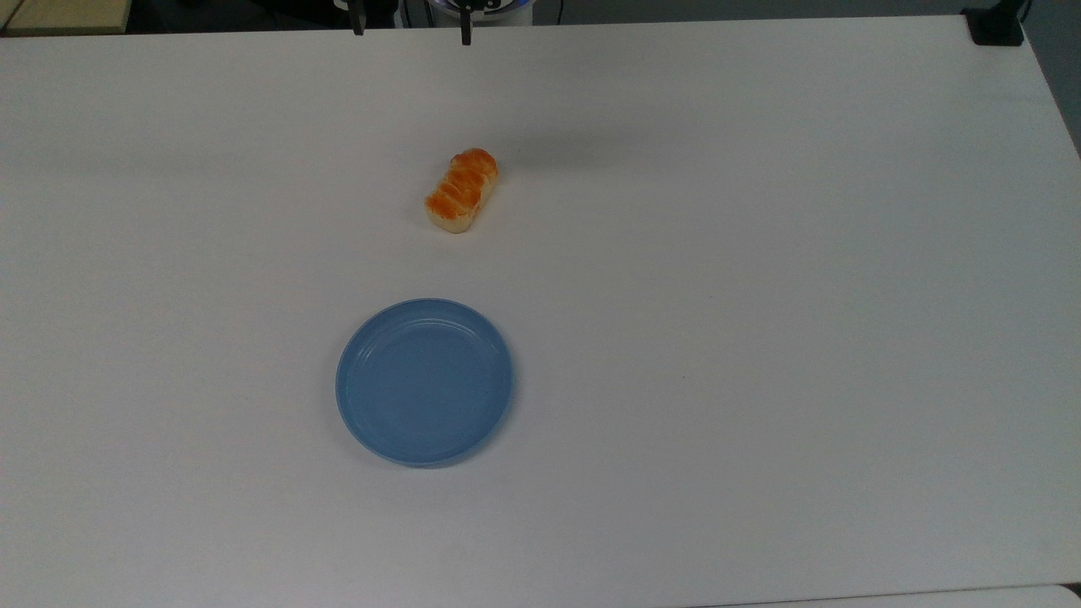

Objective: Put the bread on a plate

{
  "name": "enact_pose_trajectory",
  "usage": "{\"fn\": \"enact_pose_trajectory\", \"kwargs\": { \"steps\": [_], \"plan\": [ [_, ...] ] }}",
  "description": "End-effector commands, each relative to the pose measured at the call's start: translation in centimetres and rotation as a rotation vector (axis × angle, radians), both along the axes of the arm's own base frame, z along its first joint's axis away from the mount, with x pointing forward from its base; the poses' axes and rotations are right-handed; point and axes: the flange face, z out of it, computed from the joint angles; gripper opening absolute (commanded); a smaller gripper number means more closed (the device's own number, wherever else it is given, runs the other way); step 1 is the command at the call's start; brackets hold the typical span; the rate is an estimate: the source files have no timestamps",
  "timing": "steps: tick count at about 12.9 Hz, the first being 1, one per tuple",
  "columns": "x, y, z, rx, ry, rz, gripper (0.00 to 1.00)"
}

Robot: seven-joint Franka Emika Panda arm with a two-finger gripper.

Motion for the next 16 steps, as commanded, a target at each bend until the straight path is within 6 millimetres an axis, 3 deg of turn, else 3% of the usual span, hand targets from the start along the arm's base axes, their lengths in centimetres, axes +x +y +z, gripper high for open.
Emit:
{"fn": "enact_pose_trajectory", "kwargs": {
  "steps": [1,16],
  "plan": [
    [-0.49,0.28,0.02,0.027,-0.005,-0.009,1.00],
    [-0.15,-0.02,0.30,0.039,-0.032,-0.023,1.00]
  ]
}}
